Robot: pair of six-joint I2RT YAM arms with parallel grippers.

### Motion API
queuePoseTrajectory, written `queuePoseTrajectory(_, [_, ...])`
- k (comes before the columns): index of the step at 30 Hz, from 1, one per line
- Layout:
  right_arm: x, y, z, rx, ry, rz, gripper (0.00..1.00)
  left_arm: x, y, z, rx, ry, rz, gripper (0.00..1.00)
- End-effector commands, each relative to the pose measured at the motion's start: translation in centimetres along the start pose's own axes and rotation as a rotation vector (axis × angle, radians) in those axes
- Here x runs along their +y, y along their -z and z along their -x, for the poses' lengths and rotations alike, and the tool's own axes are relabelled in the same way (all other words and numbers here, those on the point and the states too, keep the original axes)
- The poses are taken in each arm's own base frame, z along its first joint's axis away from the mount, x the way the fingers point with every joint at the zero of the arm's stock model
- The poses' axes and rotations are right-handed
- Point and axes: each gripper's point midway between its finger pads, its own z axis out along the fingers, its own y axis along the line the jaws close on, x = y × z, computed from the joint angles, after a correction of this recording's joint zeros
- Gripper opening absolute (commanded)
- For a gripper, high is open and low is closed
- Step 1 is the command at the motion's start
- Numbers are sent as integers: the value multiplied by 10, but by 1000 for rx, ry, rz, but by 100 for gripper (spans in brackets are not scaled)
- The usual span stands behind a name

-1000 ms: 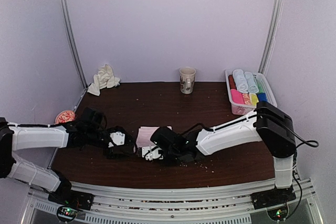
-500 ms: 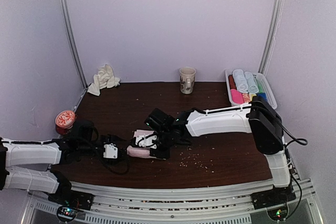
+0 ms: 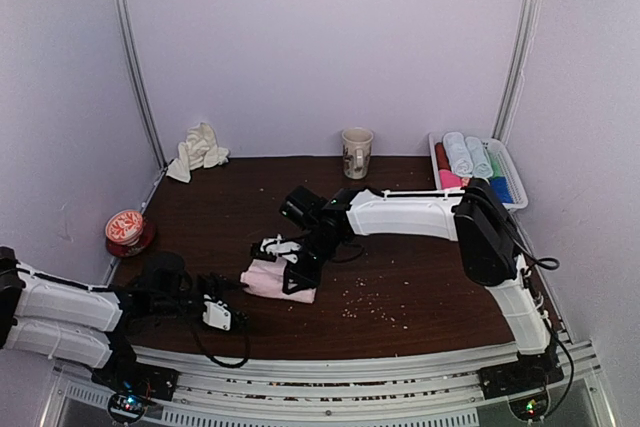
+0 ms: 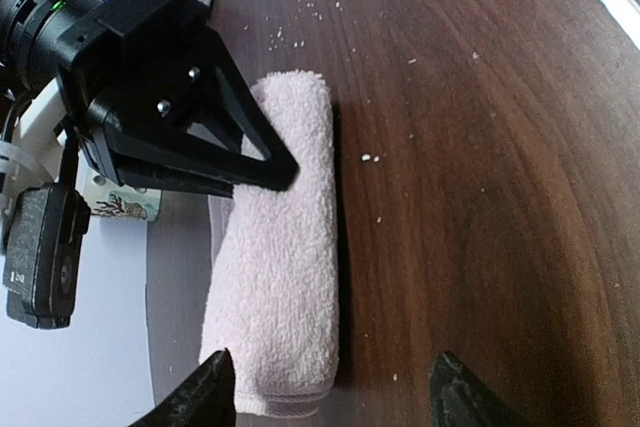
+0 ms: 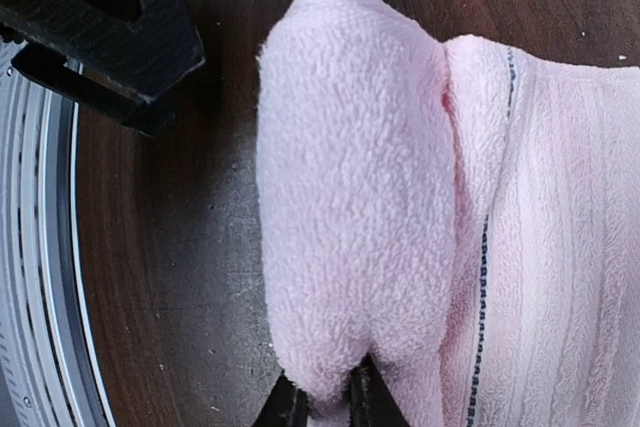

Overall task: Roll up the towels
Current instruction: Roll the towel at the center of the board.

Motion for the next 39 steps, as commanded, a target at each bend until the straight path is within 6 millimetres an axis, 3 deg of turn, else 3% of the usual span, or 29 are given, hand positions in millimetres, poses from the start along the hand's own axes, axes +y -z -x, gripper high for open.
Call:
queuePoseTrajectory(1, [10, -17, -32, 94, -127, 135, 13, 31, -8, -1, 40, -46, 140, 66])
queuePoseTrajectory(12, [11, -16, -32, 94, -147, 212, 13, 50, -19, 7, 29, -59, 194, 66])
queuePoseTrajectory(16, [15, -15, -31, 89, -142, 235, 13, 41, -26, 1, 59, -67, 169, 66])
queuePoseTrajectory(18, [17, -15, -33, 93, -138, 243, 13, 49, -31, 3, 64, -82, 181, 63])
queuePoseTrajectory(23, [17, -14, -36, 97, -138, 255, 13, 37, -33, 0, 74, -103, 147, 57])
queuePoseTrajectory(27, [16, -13, -35, 87, -141, 264, 13, 32, -36, -2, 86, -101, 127, 40])
queuePoseTrajectory(32, [15, -10, -33, 78, -136, 268, 13, 23, -42, -9, 120, -97, 73, 28])
queuePoseTrajectory(37, [14, -6, -31, 69, -117, 247, 19, 13, -47, -10, 131, -43, -17, 0])
queuePoseTrajectory(39, [13, -3, -31, 63, -111, 231, 25, 9, -47, -8, 126, -23, -59, 0])
